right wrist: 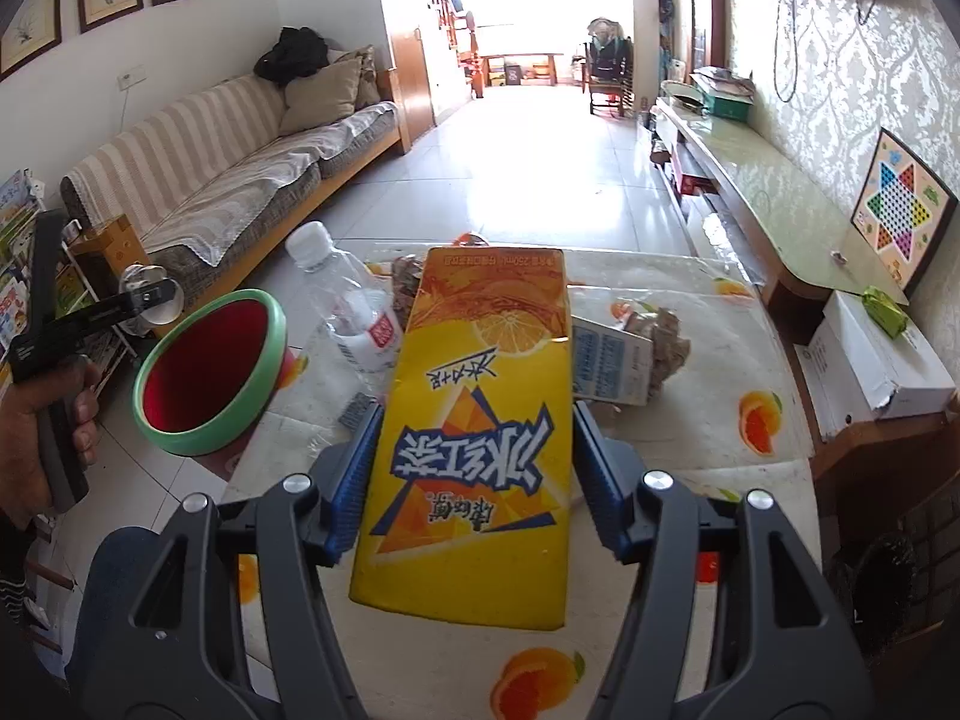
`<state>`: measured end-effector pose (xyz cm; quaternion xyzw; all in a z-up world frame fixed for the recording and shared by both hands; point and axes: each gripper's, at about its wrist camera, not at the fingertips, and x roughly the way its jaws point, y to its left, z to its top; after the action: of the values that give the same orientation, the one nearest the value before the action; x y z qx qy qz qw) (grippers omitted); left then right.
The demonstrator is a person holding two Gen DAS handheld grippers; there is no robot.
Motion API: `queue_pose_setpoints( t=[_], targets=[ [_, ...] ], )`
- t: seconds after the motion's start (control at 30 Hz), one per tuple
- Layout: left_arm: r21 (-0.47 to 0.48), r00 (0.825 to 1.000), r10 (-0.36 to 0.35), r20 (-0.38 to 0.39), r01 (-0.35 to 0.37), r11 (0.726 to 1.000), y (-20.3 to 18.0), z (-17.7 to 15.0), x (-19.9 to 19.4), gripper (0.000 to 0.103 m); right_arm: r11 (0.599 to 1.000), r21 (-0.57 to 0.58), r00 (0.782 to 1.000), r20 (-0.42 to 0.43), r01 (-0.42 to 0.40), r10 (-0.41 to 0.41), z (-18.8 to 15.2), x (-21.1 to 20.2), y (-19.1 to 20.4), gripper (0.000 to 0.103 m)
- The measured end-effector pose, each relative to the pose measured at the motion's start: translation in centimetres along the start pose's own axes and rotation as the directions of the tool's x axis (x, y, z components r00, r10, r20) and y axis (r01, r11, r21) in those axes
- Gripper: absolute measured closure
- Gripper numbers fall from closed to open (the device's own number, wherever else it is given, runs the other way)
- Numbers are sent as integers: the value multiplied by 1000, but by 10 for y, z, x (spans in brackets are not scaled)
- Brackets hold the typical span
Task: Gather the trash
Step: 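Carry the paper cup over the red bucket and release it with the left gripper, then carry the yellow carton over the bucket and release it with the right gripper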
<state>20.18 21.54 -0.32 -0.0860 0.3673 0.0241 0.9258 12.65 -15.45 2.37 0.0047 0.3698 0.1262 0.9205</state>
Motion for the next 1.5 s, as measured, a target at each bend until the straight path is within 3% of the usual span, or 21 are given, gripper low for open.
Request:
queue_pose_setpoints(
  t=[0.23,0.3,0.33,0.6,0.87,1.13,1.43,1.47,1.5],
  targets=[
    [-28,996,30,-88,-33,999,35,-10,33,22,993,-91,997,9,-78,79,21,14,58,44],
    [-30,994,21,-108,-25,999,42,-14,38,8,989,-116,996,9,-91,93,25,19,72,44],
    [-26,993,26,-113,-29,999,42,-18,39,8,987,-129,995,9,-99,101,27,21,79,44],
    [-55,996,47,-71,-51,997,61,-30,15,8,965,-206,986,12,-160,166,43,43,126,44],
    [-70,999,39,-31,-41,997,95,-43,-18,8,939,-231,966,-33,-255,255,66,101,190,44],
    [-100,998,60,-16,-62,993,129,-58,-42,8,928,-245,959,-106,-281,262,65,159,250,44],
    [-139,998,56,-25,-59,989,153,-70,-46,8,919,-303,963,-172,-253,209,44,191,289,43],
    [-140,998,54,-27,-57,988,154,-72,-46,8,916,-312,963,-173,-251,205,42,193,293,40],
    [-141,998,54,-29,-57,988,156,-74,-46,8,915,-317,964,-174,-250,203,41,194,296,28]
  ],
)
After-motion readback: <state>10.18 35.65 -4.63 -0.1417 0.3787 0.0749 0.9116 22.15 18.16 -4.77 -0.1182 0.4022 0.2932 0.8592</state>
